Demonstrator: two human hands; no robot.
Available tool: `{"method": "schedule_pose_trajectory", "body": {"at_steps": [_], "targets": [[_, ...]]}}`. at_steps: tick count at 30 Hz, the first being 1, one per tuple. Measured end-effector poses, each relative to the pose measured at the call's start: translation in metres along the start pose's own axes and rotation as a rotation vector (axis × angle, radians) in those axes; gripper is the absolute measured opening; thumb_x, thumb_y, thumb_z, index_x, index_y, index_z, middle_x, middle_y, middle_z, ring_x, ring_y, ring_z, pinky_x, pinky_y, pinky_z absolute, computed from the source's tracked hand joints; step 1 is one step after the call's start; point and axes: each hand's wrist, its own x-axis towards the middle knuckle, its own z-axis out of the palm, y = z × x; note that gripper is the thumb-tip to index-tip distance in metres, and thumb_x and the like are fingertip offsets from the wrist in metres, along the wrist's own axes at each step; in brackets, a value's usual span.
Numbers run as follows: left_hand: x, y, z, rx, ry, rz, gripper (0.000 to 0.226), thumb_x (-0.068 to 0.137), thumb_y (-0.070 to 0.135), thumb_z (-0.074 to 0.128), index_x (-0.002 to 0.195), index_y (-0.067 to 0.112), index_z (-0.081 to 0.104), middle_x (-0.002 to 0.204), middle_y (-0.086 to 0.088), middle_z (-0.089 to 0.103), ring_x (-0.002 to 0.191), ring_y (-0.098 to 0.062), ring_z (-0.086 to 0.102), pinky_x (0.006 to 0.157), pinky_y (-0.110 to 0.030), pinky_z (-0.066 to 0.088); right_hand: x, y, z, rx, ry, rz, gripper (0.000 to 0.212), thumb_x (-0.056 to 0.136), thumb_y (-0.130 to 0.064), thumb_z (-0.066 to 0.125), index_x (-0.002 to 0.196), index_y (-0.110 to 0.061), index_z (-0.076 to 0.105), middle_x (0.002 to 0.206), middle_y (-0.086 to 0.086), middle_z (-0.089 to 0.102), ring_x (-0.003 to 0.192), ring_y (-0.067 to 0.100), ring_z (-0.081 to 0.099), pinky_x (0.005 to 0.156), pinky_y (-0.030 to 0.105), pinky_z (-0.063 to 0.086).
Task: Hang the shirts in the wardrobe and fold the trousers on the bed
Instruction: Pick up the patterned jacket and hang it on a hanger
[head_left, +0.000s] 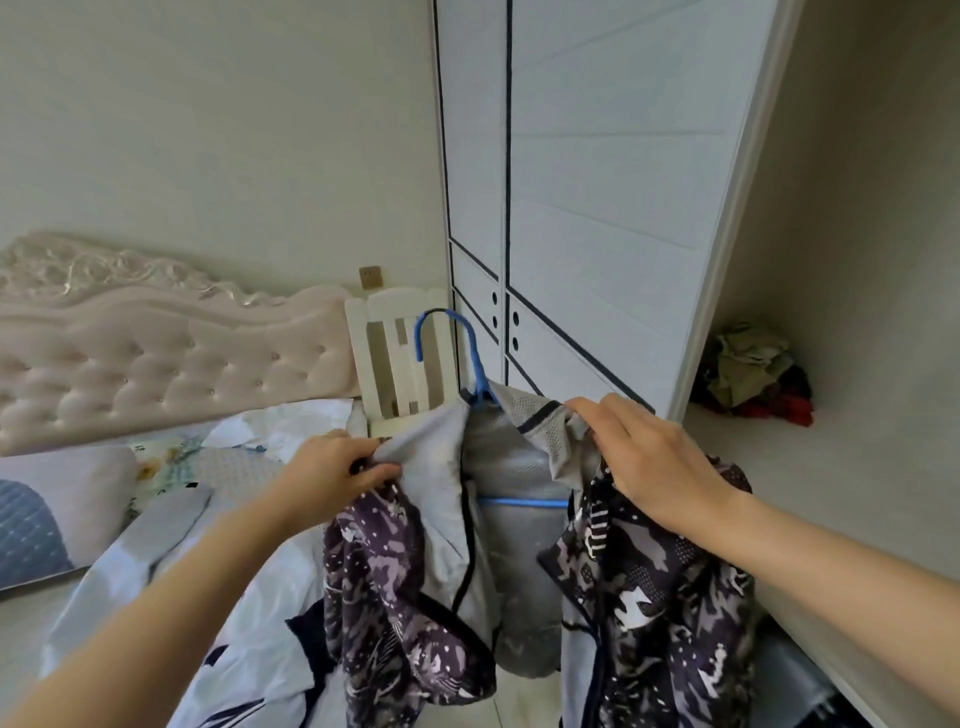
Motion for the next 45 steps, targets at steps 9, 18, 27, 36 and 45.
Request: {"method": "schedule_pose_trajectory", "body": {"at_steps": [9, 18, 27, 36, 45], "targets": [[0.018, 0.089, 0.006, -0.194, 0.28, 0.204, 0.042, 0.098, 0.042, 0.044, 0.135, 0.022, 0.042, 0.119, 0.0, 0.062, 0.112, -0.018, 0.051, 0.109, -0.044, 0.035, -0.003, 0.009, -0.006, 0.021, 0.04, 0.036, 0.045, 0.08, 0.016, 0.064, 0.123, 0.004, 0.06, 0.089, 0.012, 0.059, 0.076, 0.028, 0.059, 0.062, 0.046, 0.053], [0.039, 0.125, -0.009, -0.193, 0.707, 0.345, 0.025, 0.102, 0.02, 0.044, 0.105, 0.003, 0.063, 0.09, -0.009, 0.068, 0.08, -0.019, 0.056, 0.069, -0.025, 0.04, -0.011, 0.024, -0.036, -0.138, 0.259, 0.073, 0.036, 0.094, -0.009, 0.057, 0.13, -0.013, 0.055, 0.106, 0.008, 0.057, 0.091, 0.024, 0.054, 0.078, 0.043, 0.049], [0.08, 0.167, -0.03, -0.284, 0.759, 0.451, 0.032, 0.101, 0.027, 0.039, 0.118, 0.009, 0.06, 0.099, -0.01, 0.07, 0.082, -0.032, 0.066, 0.069, -0.037, 0.052, -0.008, 0.031, -0.105, -0.215, 0.188, 0.219, 0.042, 0.086, -0.017, 0.068, 0.127, -0.019, 0.061, 0.101, -0.005, 0.059, 0.075, 0.002, 0.047, 0.069, 0.028, 0.045], [0.147, 0.236, -0.051, -0.506, 0.656, 0.515, 0.011, 0.103, 0.027, 0.045, 0.107, 0.036, 0.05, 0.093, 0.018, 0.058, 0.077, -0.003, 0.051, 0.068, -0.016, 0.037, 0.0, 0.063, -0.179, -0.376, 0.05, 0.324, 0.038, 0.093, -0.018, 0.06, 0.131, -0.021, 0.054, 0.105, -0.006, 0.055, 0.077, 0.015, 0.059, 0.064, 0.034, 0.053], [0.188, 0.321, -0.053, -0.569, 0.621, 0.62, 0.017, 0.101, 0.018, 0.052, 0.105, 0.017, 0.068, 0.09, 0.004, 0.063, 0.088, -0.016, 0.055, 0.078, -0.028, 0.044, 0.015, 0.076, -0.246, 0.367, -0.062, 0.785, 0.01, 0.092, -0.004, 0.059, 0.094, -0.001, 0.068, 0.081, 0.009, 0.065, 0.075, 0.007, 0.053, 0.072, 0.028, 0.043]]}}
